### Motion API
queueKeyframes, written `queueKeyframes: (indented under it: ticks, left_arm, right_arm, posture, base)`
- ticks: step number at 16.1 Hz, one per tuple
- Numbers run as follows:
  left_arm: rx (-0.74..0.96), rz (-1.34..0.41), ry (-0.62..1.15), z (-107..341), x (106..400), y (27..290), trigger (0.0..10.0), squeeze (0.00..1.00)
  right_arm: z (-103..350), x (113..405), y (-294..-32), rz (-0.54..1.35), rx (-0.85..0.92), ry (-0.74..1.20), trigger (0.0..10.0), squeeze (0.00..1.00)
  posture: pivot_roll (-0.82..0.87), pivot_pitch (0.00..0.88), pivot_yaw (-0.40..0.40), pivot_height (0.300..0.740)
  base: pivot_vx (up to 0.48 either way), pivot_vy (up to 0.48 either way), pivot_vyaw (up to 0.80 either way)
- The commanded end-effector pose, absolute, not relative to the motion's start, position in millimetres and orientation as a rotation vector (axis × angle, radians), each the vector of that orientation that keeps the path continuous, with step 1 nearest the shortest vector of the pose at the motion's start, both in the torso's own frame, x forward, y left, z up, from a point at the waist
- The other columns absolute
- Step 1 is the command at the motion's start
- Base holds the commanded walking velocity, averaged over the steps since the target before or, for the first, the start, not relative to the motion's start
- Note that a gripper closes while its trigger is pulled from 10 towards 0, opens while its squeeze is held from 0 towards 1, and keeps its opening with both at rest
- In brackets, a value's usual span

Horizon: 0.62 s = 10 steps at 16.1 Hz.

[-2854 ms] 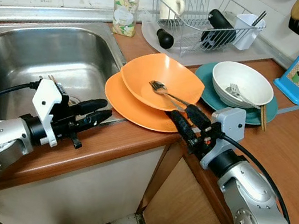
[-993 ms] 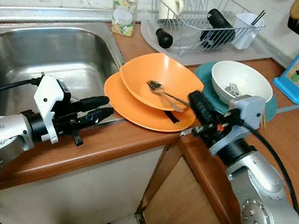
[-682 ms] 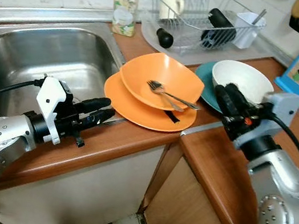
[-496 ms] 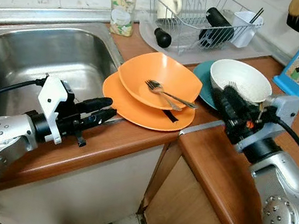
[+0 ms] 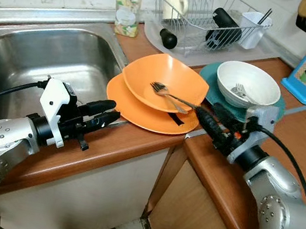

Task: Kitchen organization

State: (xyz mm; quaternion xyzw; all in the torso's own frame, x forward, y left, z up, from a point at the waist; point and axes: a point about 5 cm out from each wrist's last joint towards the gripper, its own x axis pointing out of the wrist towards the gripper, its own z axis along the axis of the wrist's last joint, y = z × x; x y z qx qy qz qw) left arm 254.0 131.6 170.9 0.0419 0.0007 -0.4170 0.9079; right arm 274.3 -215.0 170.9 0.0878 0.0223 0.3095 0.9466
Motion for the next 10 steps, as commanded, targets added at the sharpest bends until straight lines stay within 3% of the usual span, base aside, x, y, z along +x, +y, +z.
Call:
queueKeyframes:
  ticks: [1,2,3,6,8,10]
  left_arm:
    - [0.094,-0.866,0.001,173.0,255.3,130.2,10.0,0.00]
    - [0.095,-0.865,0.000,173.1,255.4,130.3,10.0,0.00]
    - [0.095,-0.865,0.000,173.0,255.4,130.2,10.0,0.00]
    - [0.097,-0.866,-0.001,173.1,255.2,130.2,10.0,0.00]
    - [0.099,-0.865,-0.002,173.4,255.4,130.7,10.0,0.00]
    - [0.101,-0.863,-0.004,173.3,255.5,131.0,10.0,0.00]
  right_arm:
    - [174.3,277.5,-214.7,0.643,0.147,0.032,9.8,0.00]
    - [173.1,278.6,-214.0,0.649,0.149,0.033,8.3,0.00]
    - [172.3,279.3,-212.9,0.655,0.154,0.033,3.7,0.00]
    - [171.5,281.3,-210.0,0.670,0.150,0.026,1.4,0.00]
    - [171.0,282.6,-209.1,0.675,0.147,0.024,1.1,0.00]
    - [170.4,284.4,-206.8,0.691,0.138,0.024,0.2,0.00]
  posture:
    - [-0.14,0.000,-0.004,0.740]
    - [-0.14,0.000,-0.005,0.740]
    - [-0.14,0.000,-0.005,0.740]
    - [-0.14,0.000,-0.006,0.740]
    - [-0.14,0.000,-0.006,0.740]
    - [-0.14,0.000,-0.008,0.740]
  base:
    - [0.000,0.000,0.00]
    - [0.000,0.000,0.00]
    - [0.000,0.000,0.00]
    - [0.000,0.000,0.00]
    - [0.000,0.000,0.00]
    - [0.000,0.000,0.00]
